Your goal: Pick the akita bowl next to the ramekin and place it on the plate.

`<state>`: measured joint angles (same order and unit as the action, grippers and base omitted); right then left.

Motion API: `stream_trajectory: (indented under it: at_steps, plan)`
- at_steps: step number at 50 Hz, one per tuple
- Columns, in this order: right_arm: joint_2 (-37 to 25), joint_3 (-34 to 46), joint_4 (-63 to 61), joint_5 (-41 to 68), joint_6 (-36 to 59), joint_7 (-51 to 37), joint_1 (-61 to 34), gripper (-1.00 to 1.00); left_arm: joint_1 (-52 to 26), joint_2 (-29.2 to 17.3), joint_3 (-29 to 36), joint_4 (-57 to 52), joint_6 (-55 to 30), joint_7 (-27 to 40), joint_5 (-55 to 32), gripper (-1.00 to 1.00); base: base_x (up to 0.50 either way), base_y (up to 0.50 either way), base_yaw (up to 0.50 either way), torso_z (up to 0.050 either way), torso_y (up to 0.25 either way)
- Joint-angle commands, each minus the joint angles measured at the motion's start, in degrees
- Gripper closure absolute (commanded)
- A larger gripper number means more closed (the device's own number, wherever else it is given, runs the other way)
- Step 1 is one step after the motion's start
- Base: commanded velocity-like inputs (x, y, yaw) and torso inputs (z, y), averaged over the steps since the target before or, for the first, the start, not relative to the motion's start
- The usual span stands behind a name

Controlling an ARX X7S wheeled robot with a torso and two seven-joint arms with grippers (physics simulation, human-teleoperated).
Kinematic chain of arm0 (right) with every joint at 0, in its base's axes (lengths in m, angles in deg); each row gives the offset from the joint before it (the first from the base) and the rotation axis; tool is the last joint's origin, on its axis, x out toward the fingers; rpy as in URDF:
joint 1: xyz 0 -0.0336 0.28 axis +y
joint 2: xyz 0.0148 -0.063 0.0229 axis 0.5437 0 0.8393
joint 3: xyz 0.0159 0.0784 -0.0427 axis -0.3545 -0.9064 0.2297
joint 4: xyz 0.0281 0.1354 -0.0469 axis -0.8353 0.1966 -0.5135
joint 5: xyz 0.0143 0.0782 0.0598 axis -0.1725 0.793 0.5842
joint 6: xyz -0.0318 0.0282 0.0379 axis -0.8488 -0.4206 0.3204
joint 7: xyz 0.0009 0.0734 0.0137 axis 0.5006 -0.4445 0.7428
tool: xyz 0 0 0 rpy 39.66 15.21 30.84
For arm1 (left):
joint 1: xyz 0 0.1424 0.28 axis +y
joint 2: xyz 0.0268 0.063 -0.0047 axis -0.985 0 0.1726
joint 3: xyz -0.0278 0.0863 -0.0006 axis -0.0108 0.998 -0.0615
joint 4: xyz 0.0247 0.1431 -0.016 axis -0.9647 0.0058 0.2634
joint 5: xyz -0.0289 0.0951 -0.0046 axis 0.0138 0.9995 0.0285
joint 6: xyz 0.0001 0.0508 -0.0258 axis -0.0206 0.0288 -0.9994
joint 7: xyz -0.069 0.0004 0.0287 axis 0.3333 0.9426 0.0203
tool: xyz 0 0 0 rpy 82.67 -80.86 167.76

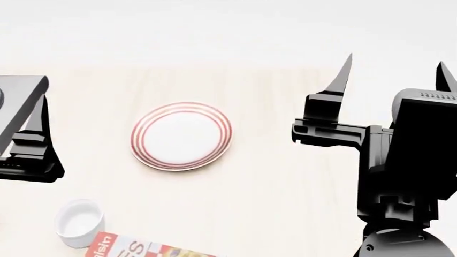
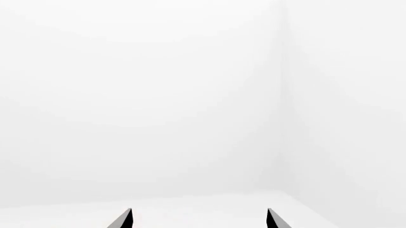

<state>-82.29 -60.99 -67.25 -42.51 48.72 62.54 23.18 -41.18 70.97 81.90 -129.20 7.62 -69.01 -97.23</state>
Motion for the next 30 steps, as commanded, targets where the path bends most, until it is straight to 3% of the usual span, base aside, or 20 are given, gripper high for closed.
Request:
stream_trajectory:
  at_steps: [1, 30]
  plan:
    - [-0.1, 0.2, 0.0, 0.2, -0.1, -0.2, -0.1, -1.00, 0.1, -0.2, 0.0, 0.2, 0.3, 0.2, -0.3, -1.00, 0.27, 0.00, 0.00, 0.000, 0.000]
    - [-0.4, 0.2, 0.2, 0.9, -0.6, -0.6, 0.0, -1.00, -0.3, -0.5, 0.0, -0.1, -0.3, 1.0, -1.3, -1.00, 0.29, 0.00, 0.00, 0.000, 0.001]
